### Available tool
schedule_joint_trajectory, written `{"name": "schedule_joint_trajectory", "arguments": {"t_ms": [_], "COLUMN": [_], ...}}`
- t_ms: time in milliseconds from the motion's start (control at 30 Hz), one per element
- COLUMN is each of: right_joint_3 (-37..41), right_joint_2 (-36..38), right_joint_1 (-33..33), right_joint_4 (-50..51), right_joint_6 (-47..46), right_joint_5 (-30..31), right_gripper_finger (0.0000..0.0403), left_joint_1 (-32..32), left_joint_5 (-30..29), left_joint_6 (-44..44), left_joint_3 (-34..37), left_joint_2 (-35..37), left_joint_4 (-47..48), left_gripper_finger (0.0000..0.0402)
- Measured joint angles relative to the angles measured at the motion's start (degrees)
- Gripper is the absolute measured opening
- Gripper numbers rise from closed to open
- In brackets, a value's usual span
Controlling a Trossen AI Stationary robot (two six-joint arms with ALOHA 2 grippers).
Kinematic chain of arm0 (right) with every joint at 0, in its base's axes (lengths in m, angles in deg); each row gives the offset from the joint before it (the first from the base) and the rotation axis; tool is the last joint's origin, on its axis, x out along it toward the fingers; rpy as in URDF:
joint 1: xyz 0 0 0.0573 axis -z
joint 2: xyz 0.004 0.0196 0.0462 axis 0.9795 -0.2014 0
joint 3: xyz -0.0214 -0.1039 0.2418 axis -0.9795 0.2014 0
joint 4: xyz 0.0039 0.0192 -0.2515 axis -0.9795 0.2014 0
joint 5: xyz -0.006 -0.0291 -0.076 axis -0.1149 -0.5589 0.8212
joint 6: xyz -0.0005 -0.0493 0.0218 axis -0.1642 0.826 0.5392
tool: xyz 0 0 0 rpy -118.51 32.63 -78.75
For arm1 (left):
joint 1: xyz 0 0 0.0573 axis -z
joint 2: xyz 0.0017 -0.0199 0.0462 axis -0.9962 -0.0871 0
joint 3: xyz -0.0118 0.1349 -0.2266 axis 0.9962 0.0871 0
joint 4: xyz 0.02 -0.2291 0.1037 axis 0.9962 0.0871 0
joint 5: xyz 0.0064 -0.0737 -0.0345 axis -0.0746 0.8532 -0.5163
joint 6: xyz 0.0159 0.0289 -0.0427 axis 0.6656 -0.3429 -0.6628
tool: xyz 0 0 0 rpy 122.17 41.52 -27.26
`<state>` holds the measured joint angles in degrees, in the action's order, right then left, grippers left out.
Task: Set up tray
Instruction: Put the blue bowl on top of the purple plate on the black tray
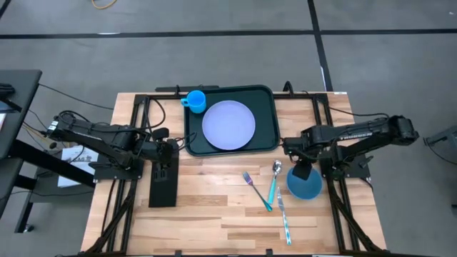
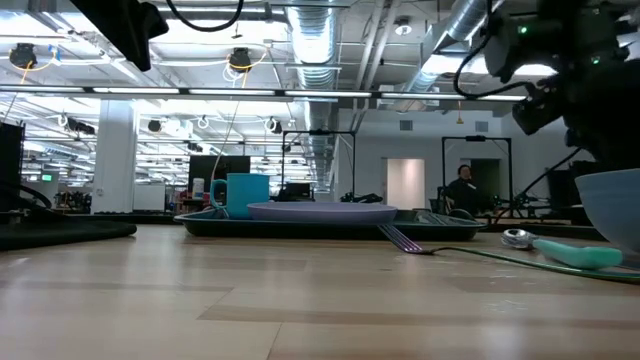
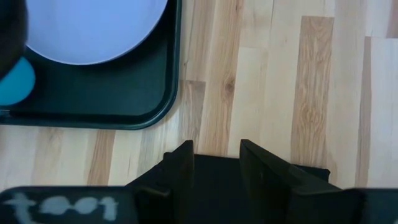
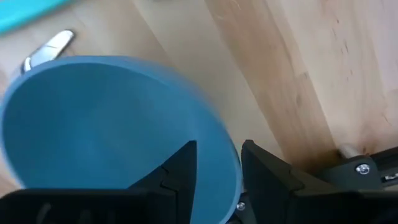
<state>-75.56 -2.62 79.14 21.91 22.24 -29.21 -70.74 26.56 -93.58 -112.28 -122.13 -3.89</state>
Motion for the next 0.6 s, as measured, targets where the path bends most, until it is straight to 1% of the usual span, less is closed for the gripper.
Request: {"name": "schedule_joint_trajectory", "arguments": {"t_ms": [133, 233, 300, 367, 467, 500, 600], "right_joint_3": [0.00, 0.00, -0.01, -0.02, -0.02, -0.02, -0.11], "right_joint_2": [-3.41, -5.84, -7.26, -8.45, -9.47, -9.49, -9.15], "right_joint_1": [0.00, 0.00, 0.00, 0.02, 0.04, 0.12, 0.20], "right_joint_4": [-1.21, -2.22, -2.74, -2.51, -2.30, -1.89, -1.88], "right_joint_6": [0.21, 2.91, 4.49, 5.69, 7.49, 7.84, 8.09], "right_joint_5": [1.28, 1.23, 1.22, 1.20, 0.89, 0.40, 0.35], "right_gripper_finger": [0.0118, 0.0118, 0.0110, 0.0088, 0.0027, 0.0015, 0.0011], "left_joint_1": [0.02, 0.02, 0.01, 0.00, 0.00, 0.02, 0.02], "left_joint_5": [0.02, 0.02, 0.04, 0.04, 0.09, 0.09, 0.18], "left_joint_6": [0.00, 0.00, 0.00, 0.00, 0.00, 0.00, 0.00], "left_joint_3": [-0.01, -0.02, -0.02, -0.02, -0.02, -0.02, -0.02], "left_joint_2": [0.00, -0.01, 0.00, 0.01, 0.00, -0.01, -0.01], "left_joint_4": [-0.14, -0.14, -0.14, -0.15, -0.31, -0.44, -0.47], "left_gripper_finger": [0.0119, 0.0119, 0.0119, 0.0119, 0.0119, 0.0119, 0.0119]}}
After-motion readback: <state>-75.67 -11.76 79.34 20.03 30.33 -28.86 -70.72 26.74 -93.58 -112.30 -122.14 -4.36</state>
